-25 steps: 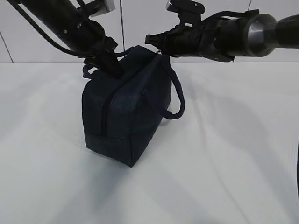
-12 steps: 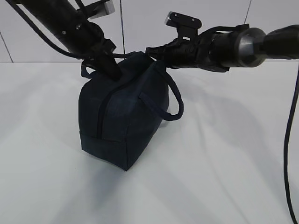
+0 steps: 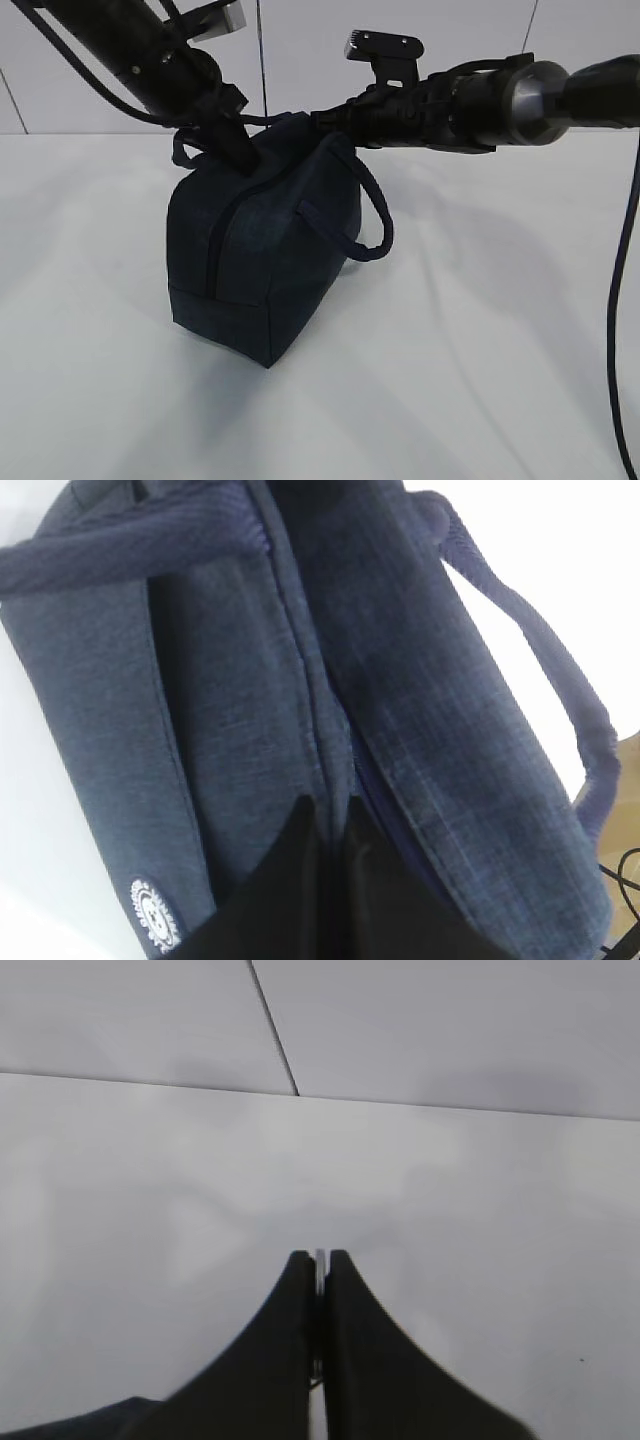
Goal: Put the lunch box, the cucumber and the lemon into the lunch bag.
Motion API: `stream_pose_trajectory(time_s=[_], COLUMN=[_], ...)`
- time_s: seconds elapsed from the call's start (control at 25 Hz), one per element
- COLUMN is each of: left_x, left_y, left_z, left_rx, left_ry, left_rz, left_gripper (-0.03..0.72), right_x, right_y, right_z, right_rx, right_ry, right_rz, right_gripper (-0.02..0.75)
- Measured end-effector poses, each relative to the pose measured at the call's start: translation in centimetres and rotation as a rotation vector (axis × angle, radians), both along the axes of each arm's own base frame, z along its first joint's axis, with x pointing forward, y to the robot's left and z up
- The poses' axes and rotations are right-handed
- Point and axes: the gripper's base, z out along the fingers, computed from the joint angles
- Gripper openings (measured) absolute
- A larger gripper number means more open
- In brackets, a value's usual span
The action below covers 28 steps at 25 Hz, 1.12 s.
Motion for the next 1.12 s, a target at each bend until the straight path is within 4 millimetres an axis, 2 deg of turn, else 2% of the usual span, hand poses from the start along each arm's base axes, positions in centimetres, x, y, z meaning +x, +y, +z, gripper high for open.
stream_pose_trajectory(time_s=[0.12, 0.2, 0.4, 0.52, 0.72, 1.0, 1.08, 1.12], left_x=[0.0, 0.0, 0.4, 0.8, 1.4, 3.3, 3.7, 3.8], left_y=[0.0, 0.0, -0.2, -0.3, -0.4, -1.1, -1.2, -1.2], left_z=[0.0, 0.3, 1.0, 1.2, 1.0, -1.7, -2.0, -2.0], left_rx=[-0.002, -0.004, -0.03, -0.054, -0.067, -0.081, -0.086, -0.088], left_ry=[0.014, 0.016, -0.02, -0.052, -0.081, -0.063, -0.073, -0.076], left_rz=[0.019, 0.029, 0.055, 0.085, 0.114, 0.143, 0.152, 0.156], left_gripper=[0.004, 0.046, 0.235, 0.288, 0.303, 0.302, 0.275, 0.237], right_x=[0.0, 0.0, -0.1, -0.2, -0.3, -0.4, -0.4, -0.4], right_y=[0.0, 0.0, 0.0, 0.1, 0.3, 0.3, 0.3, 0.3], right_z=[0.0, 0.1, 1.3, 2.0, 2.2, 2.7, 2.7, 2.7], right_rx=[0.013, 0.017, 0.029, 0.037, 0.048, 0.051, 0.05, 0.05], right_ry=[0.002, -0.001, -0.026, -0.042, -0.05, -0.06, -0.061, -0.061], right_rz=[0.001, 0.005, 0.021, 0.041, 0.061, 0.068, 0.068, 0.068], right_gripper=[0.0, 0.0, 0.0, 0.0, 0.0, 0.0, 0.0, 0.0])
